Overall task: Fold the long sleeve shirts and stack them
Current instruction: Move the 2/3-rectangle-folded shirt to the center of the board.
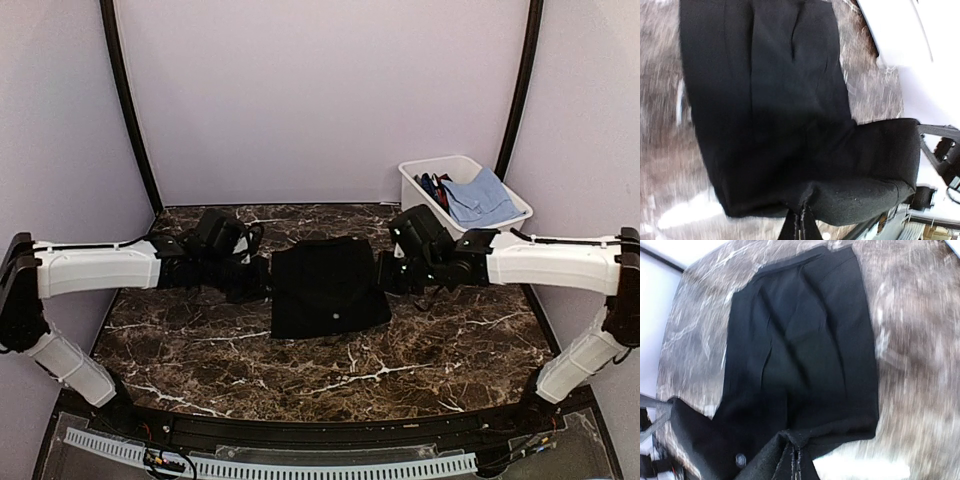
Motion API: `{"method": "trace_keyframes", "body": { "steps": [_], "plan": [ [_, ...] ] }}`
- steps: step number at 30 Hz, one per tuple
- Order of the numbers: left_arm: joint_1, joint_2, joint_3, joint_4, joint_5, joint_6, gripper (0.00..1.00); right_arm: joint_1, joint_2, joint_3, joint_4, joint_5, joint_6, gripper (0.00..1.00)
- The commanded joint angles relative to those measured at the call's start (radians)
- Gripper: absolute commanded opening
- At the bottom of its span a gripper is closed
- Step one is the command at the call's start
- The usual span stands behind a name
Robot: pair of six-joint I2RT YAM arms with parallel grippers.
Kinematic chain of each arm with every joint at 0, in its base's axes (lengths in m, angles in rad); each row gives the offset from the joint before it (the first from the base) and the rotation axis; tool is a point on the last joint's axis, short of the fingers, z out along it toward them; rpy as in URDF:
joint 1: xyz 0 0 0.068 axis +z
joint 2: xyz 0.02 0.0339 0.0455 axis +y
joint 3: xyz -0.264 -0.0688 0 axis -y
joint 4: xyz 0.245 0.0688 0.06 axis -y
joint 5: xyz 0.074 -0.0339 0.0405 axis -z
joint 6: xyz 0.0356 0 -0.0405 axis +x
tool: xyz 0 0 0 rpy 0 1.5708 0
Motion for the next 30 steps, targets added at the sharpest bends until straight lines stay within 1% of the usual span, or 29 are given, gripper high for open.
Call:
{"method": "trace_keyframes", "body": {
  "steps": [1,2,3,4,5,6,7,8,10,12,15,18,21,22,23,24,25,26,27,28,29,30],
  "plan": [
    [0.174,0.267,0.205,0.155,0.176,0.17,0.0,-0.211,0.24,0.169,0.152,-0.156,-0.185,0.0],
    [0.218,0.388,0.301,0.177,0.183,0.172,0.0,-0.253,0.322,0.245,0.168,-0.183,-0.201,0.0],
    [0.236,0.502,0.35,0.183,0.2,0.172,0.0,-0.287,0.398,0.307,0.171,-0.222,-0.213,0.0],
    [0.268,0.563,0.453,0.187,0.206,0.168,0.0,-0.312,0.483,0.375,0.17,-0.243,-0.224,0.0],
    [0.281,0.668,0.496,0.188,0.221,0.153,0.0,-0.331,0.564,0.453,0.151,-0.261,-0.238,0.0],
    [0.303,0.712,0.572,0.188,0.225,0.146,0.0,-0.343,0.64,0.531,0.12,-0.281,-0.252,0.0],
    [0.311,0.784,0.602,0.201,0.231,0.128,0.0,-0.35,0.714,0.616,0.083,-0.289,-0.263,0.0],
    [0.325,0.811,0.643,0.211,0.23,0.12,0.0,-0.354,0.773,0.687,0.05,-0.293,-0.275,0.0],
    [0.333,0.863,0.675,0.219,0.226,0.106,0.0,-0.355,0.869,0.789,0.01,-0.306,-0.288,0.0],
    [0.334,0.886,0.675,0.23,0.224,0.093,0.0,-0.355,0.918,0.821,-0.002,-0.33,-0.29,0.0],
    [0.33,0.887,0.646,0.243,0.25,0.07,0.0,-0.346,0.901,0.732,0.032,-0.339,-0.276,0.0],
    [0.314,0.839,0.549,0.245,0.247,0.067,0.0,-0.323,0.797,0.563,0.086,-0.322,-0.266,0.0],
    [0.281,0.716,0.368,0.279,0.231,0.044,0.0,-0.287,0.673,0.352,0.152,-0.303,-0.245,0.0],
    [0.273,0.653,0.326,0.286,0.217,0.032,0.0,-0.273,0.628,0.291,0.171,-0.302,-0.234,0.0],
    [0.254,0.621,0.237,0.305,0.211,0.023,0.0,-0.254,0.582,0.225,0.189,-0.294,-0.223,0.0],
    [0.242,0.551,0.149,0.317,0.198,0.004,0.0,-0.232,0.536,0.166,0.205,-0.285,-0.211,0.0],
    [0.214,0.513,0.104,0.336,0.189,-0.006,0.0,-0.208,0.469,0.101,0.218,-0.272,-0.197,0.0],
    [0.18,0.441,0.015,0.347,0.168,-0.027,0.0,-0.183,0.419,0.042,0.231,-0.259,-0.179,0.0],
    [0.159,0.401,-0.025,0.352,0.156,-0.038,0.0,-0.147,0.37,-0.011,0.241,-0.244,-0.158,0.0],
    [0.115,0.327,-0.103,0.359,0.132,-0.063,0.0,-0.12,0.316,-0.067,0.25,-0.231,-0.135,0.0],
    [0.094,0.292,-0.138,0.36,0.117,-0.077,0.0,-0.088,0.268,-0.111,0.258,-0.216,-0.111,0.0],
    [0.051,0.221,-0.209,0.361,0.087,-0.109,0.0,-0.056,0.217,-0.153,0.259,-0.199,-0.087,0.0]
  ]
}}
